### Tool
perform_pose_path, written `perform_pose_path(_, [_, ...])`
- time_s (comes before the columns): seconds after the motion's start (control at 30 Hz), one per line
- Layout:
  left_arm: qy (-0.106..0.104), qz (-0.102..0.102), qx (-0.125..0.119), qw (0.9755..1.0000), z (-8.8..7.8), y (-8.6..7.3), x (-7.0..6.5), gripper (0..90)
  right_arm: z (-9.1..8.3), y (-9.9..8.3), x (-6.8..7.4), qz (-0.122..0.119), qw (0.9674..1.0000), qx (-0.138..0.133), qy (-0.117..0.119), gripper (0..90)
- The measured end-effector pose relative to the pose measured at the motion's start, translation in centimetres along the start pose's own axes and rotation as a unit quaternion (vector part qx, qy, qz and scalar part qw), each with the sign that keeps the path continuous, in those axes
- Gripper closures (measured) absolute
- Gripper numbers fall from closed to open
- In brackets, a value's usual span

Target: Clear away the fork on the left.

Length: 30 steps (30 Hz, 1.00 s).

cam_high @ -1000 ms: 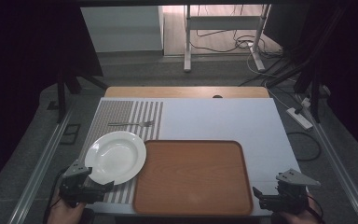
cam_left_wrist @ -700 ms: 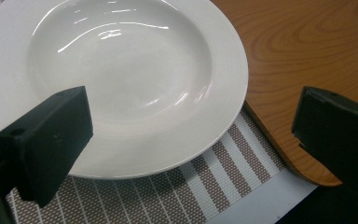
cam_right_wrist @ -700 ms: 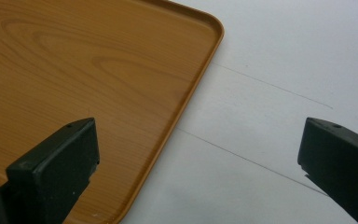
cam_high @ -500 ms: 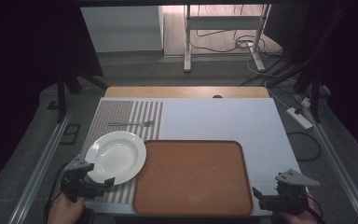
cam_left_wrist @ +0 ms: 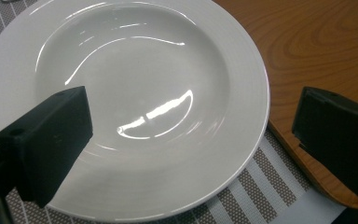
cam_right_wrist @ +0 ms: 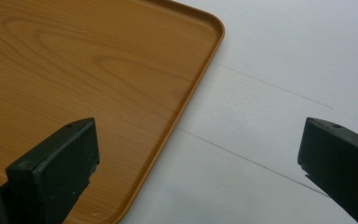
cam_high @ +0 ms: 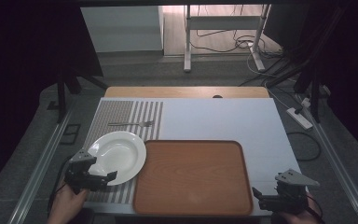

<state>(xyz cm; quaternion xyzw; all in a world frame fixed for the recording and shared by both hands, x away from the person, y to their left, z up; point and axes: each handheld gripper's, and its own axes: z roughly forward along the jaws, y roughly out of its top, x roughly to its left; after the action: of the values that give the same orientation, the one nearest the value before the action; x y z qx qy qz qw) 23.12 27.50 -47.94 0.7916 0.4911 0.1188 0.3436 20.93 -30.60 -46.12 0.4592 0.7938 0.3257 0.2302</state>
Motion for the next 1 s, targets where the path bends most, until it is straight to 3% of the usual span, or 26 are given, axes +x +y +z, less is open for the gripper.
perform_pose_path(0.5, [0.009, -0.007, 0.002, 0.9999, 1.9, 3.2, 1.9, 0.0, 0.0, 0.0, 0.0, -0.001, 1.0000, 0.002, 0.000, 0.0])
perform_pose_path(1.0, [0.011, -0.013, 0.003, 0.9999, 3.8, 4.9, 3.2, 0.0, 0.1, 0.0, 0.0, -0.002, 1.0000, 0.005, -0.001, 0.0])
